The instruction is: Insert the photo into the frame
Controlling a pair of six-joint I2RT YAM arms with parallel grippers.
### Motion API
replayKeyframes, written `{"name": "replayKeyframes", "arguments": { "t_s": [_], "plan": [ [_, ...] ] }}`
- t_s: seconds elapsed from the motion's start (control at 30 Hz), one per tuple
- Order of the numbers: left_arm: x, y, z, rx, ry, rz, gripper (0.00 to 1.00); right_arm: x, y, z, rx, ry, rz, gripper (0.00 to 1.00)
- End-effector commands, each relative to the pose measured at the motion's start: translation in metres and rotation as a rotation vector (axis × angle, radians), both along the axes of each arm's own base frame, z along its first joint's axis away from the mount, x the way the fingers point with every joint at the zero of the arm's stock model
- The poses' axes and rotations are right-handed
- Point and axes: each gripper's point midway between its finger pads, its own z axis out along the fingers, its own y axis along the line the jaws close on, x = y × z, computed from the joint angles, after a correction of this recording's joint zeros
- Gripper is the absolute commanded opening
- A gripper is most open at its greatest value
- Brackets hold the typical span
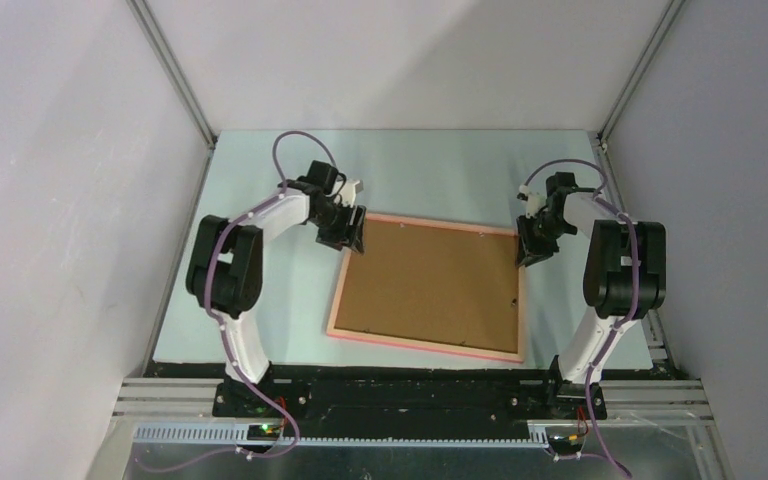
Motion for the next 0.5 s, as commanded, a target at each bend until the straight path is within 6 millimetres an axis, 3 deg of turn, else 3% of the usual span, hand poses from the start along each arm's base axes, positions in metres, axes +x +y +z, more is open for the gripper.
{"name": "replayKeyframes", "arguments": {
  "t_s": [0.0, 0.47],
  "plan": [
    [0.017, -0.014, -0.013, 0.042, -0.003, 0.039, 0.67, 0.001, 0.022, -0.005, 0.016, -0.004, 0.105, 0.0],
    [0.017, -0.008, -0.038, 0.117, 0.006, 0.083, 0.54, 0.0, 0.03, -0.005, 0.046, 0.004, 0.102, 0.0]
  ]
}}
